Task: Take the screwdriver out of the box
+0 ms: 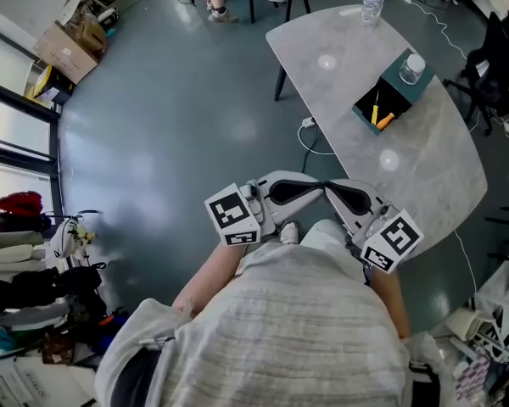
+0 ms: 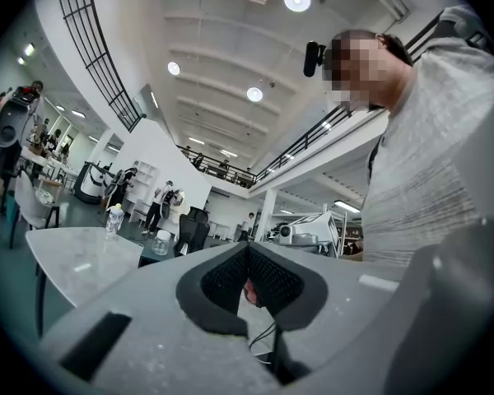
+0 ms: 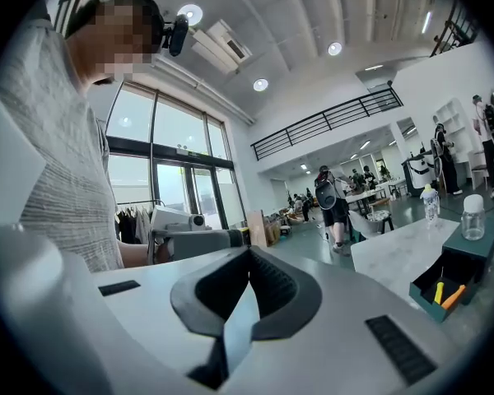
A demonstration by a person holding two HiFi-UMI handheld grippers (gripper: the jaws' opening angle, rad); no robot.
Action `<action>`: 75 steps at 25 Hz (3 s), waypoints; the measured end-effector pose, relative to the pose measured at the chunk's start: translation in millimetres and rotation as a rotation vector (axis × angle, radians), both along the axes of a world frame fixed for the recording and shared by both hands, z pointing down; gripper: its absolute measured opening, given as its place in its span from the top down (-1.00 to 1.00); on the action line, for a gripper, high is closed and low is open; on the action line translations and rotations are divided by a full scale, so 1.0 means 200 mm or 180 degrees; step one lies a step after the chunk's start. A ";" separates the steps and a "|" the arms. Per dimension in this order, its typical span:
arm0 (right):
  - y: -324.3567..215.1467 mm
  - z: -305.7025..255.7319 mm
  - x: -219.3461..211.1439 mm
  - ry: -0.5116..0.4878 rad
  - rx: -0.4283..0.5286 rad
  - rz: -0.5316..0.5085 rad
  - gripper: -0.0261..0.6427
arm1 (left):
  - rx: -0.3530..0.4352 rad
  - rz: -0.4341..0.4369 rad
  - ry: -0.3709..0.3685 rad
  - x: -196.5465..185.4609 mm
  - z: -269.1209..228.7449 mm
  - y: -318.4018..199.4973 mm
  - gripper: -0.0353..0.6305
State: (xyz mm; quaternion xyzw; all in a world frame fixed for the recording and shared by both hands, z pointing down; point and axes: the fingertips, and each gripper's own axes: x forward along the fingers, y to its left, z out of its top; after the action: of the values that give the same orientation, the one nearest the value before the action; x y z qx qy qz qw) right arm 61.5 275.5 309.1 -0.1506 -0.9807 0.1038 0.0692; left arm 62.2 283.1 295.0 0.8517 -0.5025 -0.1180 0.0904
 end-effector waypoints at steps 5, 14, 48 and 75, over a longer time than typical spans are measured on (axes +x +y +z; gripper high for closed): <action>-0.06 0.06 -0.07 0.0115 -0.0063 0.0013 0.89 | -0.0064 -0.0006 0.0118 -0.07 0.06 -0.06 0.84; -0.32 0.04 -0.27 0.0027 -0.0063 0.0009 0.89 | -0.0081 -0.0021 0.0060 -0.27 0.04 -0.32 0.85; -1.71 0.23 -0.55 0.0351 -0.0374 0.2093 0.89 | -0.0182 0.1943 -0.0071 -0.56 0.22 -1.71 0.85; -2.04 0.74 -0.65 0.1348 -0.0367 0.3563 0.88 | -0.0460 0.3248 -0.0310 -0.71 0.69 -2.03 0.85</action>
State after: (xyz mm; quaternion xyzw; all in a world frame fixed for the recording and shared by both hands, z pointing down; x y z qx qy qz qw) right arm -68.6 -132.0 456.7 0.4091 -0.8686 0.2052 0.1896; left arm -79.8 -122.1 432.8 0.9845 -0.0336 0.0159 0.1716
